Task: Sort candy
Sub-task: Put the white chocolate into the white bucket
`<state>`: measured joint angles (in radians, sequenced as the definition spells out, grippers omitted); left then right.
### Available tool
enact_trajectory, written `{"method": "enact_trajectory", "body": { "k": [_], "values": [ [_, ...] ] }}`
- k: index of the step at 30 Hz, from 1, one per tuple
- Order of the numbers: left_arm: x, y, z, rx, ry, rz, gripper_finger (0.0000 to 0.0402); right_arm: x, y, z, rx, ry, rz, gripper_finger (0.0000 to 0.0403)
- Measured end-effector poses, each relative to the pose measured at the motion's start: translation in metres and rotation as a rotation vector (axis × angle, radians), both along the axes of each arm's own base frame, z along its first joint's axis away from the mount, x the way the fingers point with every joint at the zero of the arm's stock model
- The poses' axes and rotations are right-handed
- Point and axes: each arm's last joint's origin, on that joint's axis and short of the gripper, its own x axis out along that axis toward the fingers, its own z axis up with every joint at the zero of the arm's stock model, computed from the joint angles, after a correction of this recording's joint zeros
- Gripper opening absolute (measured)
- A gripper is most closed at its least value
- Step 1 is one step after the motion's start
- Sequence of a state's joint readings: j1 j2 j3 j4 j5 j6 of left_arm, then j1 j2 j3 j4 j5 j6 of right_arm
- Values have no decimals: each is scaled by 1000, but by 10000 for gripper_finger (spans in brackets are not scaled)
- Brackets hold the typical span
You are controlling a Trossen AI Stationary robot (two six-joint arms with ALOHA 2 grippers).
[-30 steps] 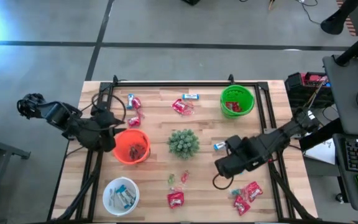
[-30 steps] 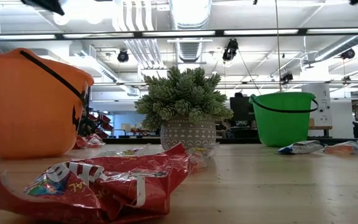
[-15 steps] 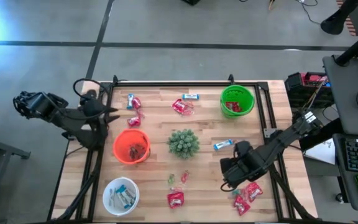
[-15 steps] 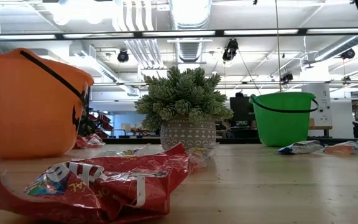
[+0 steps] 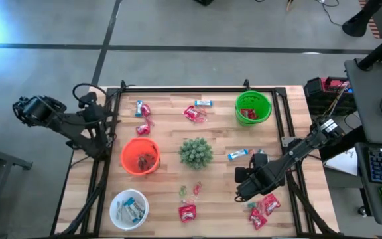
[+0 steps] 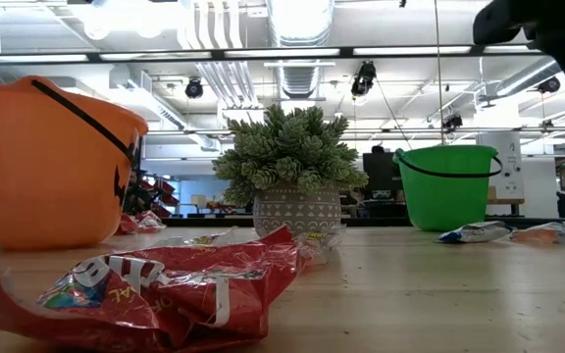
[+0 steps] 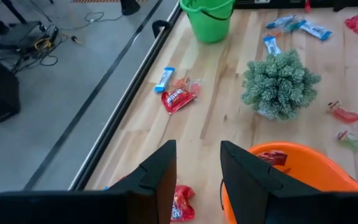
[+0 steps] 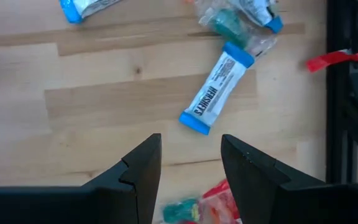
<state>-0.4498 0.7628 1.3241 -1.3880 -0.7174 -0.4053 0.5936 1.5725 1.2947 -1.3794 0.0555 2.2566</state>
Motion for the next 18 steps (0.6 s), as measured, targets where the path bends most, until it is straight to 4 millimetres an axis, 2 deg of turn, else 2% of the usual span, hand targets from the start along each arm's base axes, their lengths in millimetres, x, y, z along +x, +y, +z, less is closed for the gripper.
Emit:
{"method": "enact_trajectory", "body": {
  "k": [9,18],
  "values": [
    [-19,9,2,-9,-50,-15,107,3,-3,-2,-30,-38,-100,199],
    [-34,16,2,-29,-96,-17,107,23,-17,-23,-61,10,-203,210]
  ]
}}
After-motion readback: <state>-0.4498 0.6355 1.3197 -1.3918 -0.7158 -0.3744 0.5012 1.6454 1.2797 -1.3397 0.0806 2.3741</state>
